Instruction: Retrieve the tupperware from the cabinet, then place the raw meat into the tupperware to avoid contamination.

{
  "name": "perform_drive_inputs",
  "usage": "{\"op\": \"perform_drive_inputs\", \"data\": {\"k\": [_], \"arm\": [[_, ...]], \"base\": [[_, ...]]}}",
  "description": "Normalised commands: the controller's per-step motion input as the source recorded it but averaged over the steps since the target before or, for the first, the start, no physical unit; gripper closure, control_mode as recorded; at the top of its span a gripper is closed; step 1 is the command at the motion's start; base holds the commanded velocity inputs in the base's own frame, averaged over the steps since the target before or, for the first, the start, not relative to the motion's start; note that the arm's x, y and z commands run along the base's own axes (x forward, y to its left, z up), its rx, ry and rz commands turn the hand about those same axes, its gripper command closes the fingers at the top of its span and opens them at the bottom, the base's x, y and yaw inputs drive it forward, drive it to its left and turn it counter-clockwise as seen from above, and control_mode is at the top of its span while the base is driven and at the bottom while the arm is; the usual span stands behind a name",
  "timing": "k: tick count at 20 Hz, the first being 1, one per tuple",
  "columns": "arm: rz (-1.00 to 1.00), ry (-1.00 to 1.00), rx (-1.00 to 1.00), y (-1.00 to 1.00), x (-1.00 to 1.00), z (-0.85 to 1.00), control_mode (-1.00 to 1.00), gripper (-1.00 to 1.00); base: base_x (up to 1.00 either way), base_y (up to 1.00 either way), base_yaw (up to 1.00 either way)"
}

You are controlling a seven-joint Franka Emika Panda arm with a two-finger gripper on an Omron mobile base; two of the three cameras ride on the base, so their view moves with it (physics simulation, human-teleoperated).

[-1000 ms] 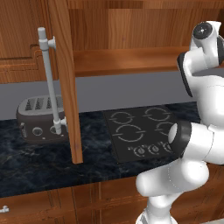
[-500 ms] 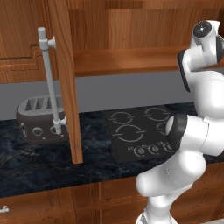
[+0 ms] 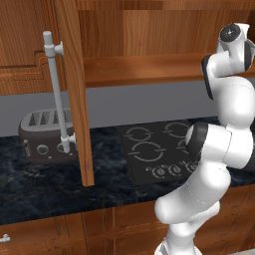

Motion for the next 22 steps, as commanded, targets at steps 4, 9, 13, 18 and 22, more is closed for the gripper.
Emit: {"op": "perform_drive_inputs", "data": {"k": [4, 9, 13, 18, 22], "arm": [[0.03, 0.05, 0.00, -0.06, 0.13, -0.06, -1.00, -1.00], [0.03, 0.01, 0.00, -0.05, 0.14, 0.00, -1.00, -1.00], [0.02, 0.02, 0.00, -0.05, 0.17, 0.00, -1.00, -1.00], [0.01, 0.03, 0.00, -0.08, 0.30, 0.00, -1.00, -1.00], [0.01, 0.04, 0.01, -0.14, 0.39, 0.00, -1.00, -1.00]], "base": [[0.00, 0.00, 0.00], [0.00, 0.00, 0.00], [0.00, 0.00, 0.00], [0.00, 0.00, 0.00], [0.00, 0.00, 0.00]]}}
